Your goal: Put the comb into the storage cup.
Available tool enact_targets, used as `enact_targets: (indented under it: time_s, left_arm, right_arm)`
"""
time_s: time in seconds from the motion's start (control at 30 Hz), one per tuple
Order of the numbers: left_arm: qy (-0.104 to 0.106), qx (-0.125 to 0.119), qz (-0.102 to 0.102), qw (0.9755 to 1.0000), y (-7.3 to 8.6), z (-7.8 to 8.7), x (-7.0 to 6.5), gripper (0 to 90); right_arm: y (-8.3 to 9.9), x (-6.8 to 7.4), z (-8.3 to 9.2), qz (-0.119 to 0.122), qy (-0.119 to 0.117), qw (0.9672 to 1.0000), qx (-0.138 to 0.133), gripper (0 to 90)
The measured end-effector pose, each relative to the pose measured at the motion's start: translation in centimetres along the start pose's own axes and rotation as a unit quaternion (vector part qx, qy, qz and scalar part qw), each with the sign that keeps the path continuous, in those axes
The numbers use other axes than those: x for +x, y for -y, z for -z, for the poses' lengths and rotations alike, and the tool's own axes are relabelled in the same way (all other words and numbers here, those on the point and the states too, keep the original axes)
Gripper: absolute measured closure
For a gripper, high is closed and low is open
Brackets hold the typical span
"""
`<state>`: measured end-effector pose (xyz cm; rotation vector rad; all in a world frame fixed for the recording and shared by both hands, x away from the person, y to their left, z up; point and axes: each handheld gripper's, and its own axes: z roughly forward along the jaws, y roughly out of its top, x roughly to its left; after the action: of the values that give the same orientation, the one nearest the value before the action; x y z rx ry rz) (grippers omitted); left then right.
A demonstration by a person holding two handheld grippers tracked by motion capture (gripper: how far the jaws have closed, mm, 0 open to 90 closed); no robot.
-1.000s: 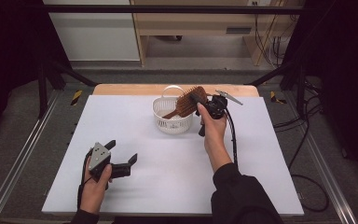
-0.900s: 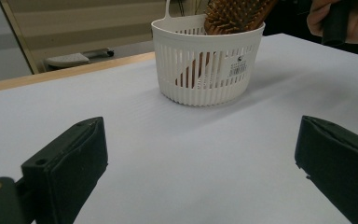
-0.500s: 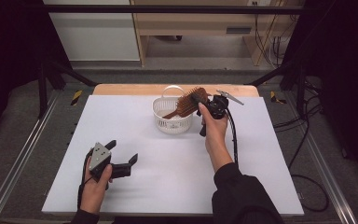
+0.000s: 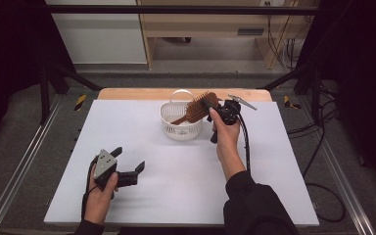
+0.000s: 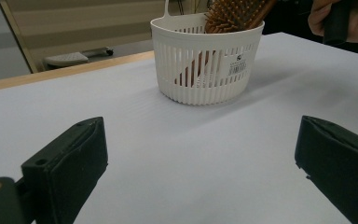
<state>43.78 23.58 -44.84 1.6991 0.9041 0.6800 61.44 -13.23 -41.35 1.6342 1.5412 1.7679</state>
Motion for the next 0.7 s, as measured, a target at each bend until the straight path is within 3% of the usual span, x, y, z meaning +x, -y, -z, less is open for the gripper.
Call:
enact_targets:
  time_s: [0.7]
  left_arm:
    - [0.001,0.001,-0.001,1.0,0.02,-0.05,-0.03,2.6]
  right_arm:
    - [-0.1,-0.03,0.04,-0.006,-0.007,0.9999,0.006,23.6]
